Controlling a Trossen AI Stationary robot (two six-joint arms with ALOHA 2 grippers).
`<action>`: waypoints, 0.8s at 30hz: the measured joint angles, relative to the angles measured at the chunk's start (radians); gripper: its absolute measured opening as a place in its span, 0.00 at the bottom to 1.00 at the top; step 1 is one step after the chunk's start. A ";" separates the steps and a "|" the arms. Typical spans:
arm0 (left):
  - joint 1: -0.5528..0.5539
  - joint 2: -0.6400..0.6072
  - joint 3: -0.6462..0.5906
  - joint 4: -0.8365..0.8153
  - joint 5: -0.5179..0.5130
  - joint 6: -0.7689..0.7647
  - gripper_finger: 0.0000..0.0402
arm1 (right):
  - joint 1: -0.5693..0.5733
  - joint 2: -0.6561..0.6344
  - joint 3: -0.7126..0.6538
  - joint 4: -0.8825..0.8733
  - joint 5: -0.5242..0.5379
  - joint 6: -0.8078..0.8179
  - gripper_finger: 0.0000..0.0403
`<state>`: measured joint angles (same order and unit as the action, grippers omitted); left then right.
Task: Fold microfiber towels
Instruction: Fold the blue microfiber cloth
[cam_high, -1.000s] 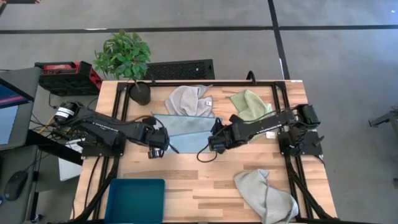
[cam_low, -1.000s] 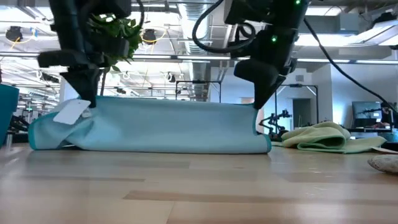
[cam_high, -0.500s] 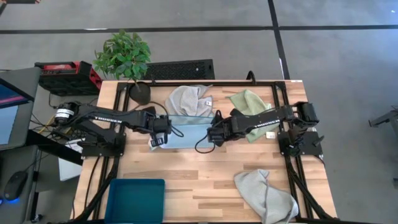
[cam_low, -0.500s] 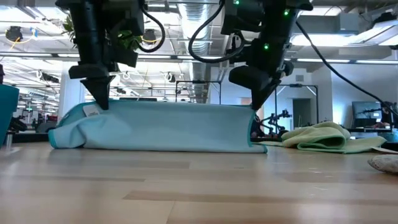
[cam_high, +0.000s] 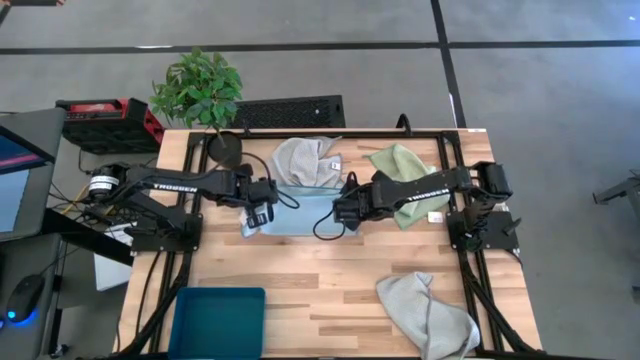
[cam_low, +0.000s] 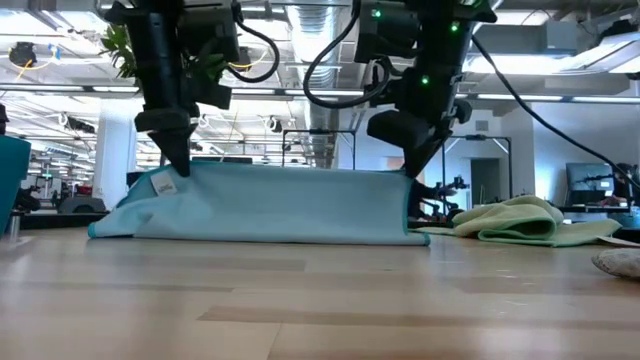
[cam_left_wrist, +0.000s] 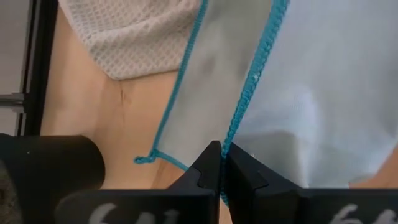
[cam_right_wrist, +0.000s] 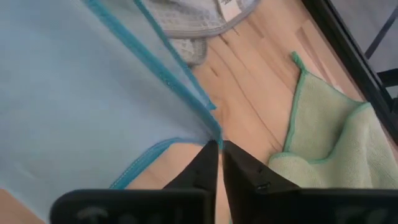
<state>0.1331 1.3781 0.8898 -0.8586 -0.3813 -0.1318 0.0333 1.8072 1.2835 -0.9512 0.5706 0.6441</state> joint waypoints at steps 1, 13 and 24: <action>0.008 0.000 0.000 0.001 0.000 0.000 0.02 | -0.004 0.000 0.000 0.000 0.001 0.000 0.13; 0.091 0.000 0.000 0.018 -0.001 0.008 0.27 | -0.051 0.000 0.000 0.005 0.005 -0.025 0.37; 0.037 0.000 -0.007 0.024 0.216 0.135 0.35 | 0.013 0.000 0.000 0.054 -0.229 -0.278 0.53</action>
<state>0.1698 1.3781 0.8824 -0.8345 -0.1657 0.0032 0.0465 1.8069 1.2835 -0.8971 0.3413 0.3656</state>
